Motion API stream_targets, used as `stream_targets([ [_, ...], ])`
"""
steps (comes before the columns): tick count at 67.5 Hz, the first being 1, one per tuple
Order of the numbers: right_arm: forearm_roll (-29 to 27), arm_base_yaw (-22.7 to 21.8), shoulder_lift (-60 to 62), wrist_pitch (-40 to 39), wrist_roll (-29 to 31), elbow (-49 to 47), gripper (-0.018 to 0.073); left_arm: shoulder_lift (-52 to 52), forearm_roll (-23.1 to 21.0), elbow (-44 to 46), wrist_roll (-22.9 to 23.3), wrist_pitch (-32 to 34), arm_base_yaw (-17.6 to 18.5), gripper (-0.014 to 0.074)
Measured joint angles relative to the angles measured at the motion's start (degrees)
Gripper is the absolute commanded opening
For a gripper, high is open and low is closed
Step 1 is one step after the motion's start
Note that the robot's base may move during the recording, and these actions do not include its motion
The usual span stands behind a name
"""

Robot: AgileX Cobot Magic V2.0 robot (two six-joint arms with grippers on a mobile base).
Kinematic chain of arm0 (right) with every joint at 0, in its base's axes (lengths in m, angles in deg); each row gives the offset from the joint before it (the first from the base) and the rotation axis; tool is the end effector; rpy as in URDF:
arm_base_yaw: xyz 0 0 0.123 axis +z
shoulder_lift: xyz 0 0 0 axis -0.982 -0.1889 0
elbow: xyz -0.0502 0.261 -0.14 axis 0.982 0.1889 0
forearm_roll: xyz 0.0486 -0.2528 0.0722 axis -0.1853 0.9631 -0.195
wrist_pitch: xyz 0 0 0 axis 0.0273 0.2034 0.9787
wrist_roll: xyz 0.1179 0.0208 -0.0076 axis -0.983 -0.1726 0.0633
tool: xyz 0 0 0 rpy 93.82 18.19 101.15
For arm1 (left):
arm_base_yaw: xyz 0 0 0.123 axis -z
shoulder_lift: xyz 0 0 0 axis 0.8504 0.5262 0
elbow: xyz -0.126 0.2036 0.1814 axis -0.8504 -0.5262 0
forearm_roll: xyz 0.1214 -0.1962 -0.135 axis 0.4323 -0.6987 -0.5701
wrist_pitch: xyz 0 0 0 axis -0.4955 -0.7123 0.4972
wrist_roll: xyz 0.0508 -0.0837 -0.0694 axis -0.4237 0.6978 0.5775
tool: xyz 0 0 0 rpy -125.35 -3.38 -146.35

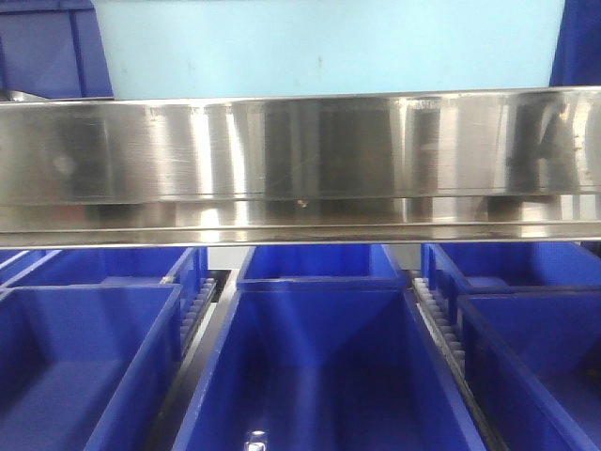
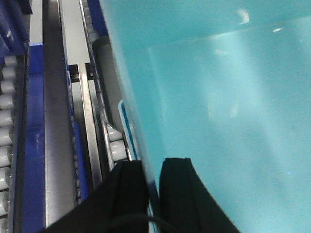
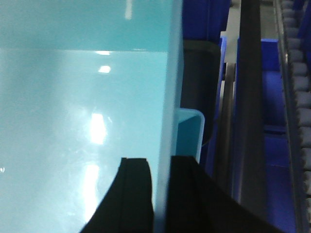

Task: Move two blue bins to right shelf middle

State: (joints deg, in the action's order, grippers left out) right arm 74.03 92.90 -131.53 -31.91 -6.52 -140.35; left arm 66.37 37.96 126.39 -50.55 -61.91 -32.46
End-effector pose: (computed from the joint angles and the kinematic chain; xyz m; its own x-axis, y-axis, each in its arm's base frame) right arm 0.3917 0.1183 0.4541 -0.6241 -0.0447 -0.7801 -0.3082 0.9315 0.1931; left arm 0.3588 -0.1719 0.4747 -0.5856 0.1720 -0.7921 0.3703 0.9261 -0.0727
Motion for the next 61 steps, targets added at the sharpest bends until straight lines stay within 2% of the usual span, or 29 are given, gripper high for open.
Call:
stream_targets([
  [22, -0.97, -0.09, -0.08, 3.44, 0.0, 0.0, -0.0153, 0.82, 0.12, 2.04, 0.0, -4.92, 0.0, -0.0111],
  [40, 3.24, 0.01, -0.08, 6.28, -0.42, 0.0, -0.0147, 2.41, -0.72, 1.95, 0.0, -5.49, 0.0, -0.0109],
  [45, 3.66, 0.01, -0.08, 6.99, -0.42, 0.0, -0.0078, 2.63, -1.02, 1.87, 0.0, -5.6, 0.0, -0.0073],
  [49, 3.79, 0.01, -0.08, 7.41, -0.42, 0.0, 0.0024, 2.63, -1.11, 1.73, 0.0, -6.07, 0.0, -0.0008],
  [61, 3.79, 0.11, -0.08, 9.9, -0.12, 0.0, 0.0487, 2.63, -1.34, 1.73, -0.48, -6.82, 0.0, 0.0307],
])
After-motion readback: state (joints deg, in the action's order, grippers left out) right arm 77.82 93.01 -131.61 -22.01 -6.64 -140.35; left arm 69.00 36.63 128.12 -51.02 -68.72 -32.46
